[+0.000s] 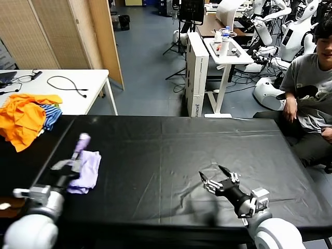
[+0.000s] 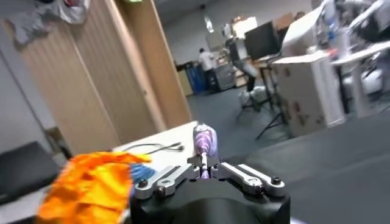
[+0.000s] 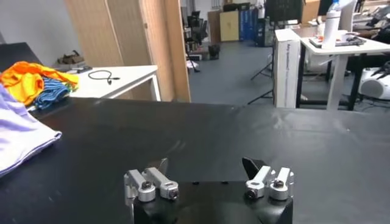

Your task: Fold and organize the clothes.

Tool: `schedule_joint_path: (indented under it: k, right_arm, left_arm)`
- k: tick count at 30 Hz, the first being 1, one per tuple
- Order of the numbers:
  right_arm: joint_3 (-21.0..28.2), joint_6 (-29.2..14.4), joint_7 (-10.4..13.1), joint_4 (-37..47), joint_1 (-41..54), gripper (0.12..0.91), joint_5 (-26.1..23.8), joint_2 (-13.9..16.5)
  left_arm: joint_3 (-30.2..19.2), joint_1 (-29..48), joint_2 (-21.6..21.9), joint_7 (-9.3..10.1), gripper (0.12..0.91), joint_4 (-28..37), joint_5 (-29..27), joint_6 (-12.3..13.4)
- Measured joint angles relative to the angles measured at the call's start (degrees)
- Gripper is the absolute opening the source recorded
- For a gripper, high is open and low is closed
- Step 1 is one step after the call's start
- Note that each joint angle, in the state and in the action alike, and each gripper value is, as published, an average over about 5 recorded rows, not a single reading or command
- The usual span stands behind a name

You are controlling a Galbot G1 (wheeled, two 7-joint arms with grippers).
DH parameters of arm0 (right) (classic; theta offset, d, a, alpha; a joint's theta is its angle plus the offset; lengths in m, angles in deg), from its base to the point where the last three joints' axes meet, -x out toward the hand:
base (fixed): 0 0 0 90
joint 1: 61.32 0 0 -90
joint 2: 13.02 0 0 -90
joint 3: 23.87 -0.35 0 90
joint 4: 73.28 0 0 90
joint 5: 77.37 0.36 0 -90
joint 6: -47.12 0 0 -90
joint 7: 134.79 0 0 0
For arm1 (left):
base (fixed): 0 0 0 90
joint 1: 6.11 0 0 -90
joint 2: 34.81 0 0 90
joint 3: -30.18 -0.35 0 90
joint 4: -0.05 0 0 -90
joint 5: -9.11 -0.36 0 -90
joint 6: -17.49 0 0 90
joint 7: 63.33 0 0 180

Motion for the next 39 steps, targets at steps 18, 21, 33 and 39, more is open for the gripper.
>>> schedule_joint_path:
  k: [18,21,33,39]
  right_arm:
    - [1.5,1.3,0.1,2.4,2.7,0.907,6.4,1.1]
    - [2.4,1.7,0.1,3.2,3.6,0.907,9.1,1.6]
    - [9.1,7.4,6.6,6.4,8.8,0.907,27.4,1.1]
    - [15.3,6.4,8.1,9.8,13.3,0.907,29.3,-0.9]
  left_arm:
    - [-24.7,4.1,-15.5,0.44,0.313,6.7,-7.7,2.5]
    - [-25.8,3.5,-15.8,-0.36,0.494,6.5,-8.0,3.4]
    - [-21.9,5.3,-13.1,-1.4,0.905,4.9,-7.8,7.9]
    - [-18.4,4.4,-10.6,-1.53,0.907,3.6,-8.7,9.0]
